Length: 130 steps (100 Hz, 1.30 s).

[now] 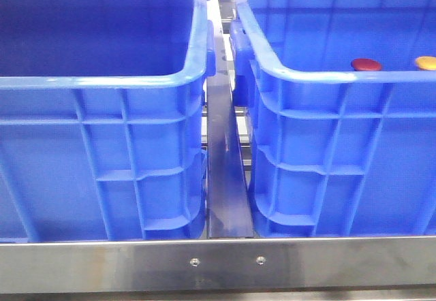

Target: Pick red and yellow buttons and place in box

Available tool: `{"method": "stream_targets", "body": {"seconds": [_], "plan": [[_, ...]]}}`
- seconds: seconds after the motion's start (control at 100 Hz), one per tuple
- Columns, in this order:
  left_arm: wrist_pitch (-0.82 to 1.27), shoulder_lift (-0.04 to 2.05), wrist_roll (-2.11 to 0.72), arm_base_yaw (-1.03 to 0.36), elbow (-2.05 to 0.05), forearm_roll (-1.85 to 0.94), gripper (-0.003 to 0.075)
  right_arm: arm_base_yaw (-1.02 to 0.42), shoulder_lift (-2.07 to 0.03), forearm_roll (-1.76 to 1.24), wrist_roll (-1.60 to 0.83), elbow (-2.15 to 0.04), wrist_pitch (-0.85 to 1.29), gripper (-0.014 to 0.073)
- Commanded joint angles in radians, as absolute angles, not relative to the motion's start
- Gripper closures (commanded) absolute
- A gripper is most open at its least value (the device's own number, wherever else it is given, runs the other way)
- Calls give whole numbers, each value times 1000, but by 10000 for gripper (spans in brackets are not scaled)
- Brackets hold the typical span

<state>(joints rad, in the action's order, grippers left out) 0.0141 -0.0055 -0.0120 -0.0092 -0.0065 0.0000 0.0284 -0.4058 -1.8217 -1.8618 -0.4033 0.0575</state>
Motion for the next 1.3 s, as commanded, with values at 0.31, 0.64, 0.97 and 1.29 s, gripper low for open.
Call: {"method": "stream_targets", "body": {"seconds": [0.31, 0.64, 0.97, 1.29], "plan": [[-69, -39, 0, -8, 44, -11, 739, 27, -410, -1919, -1862, -428, 81, 662], [-69, -39, 0, -8, 44, -11, 739, 27, -410, -1919, -1862, -428, 81, 662], [-69, -39, 0, -8, 44, -11, 739, 27, -410, -1919, -1862, -428, 79, 662], [-69, -39, 0, -8, 44, -11, 739, 27, -406, -1537, -1511, -429, 115, 662]]}}
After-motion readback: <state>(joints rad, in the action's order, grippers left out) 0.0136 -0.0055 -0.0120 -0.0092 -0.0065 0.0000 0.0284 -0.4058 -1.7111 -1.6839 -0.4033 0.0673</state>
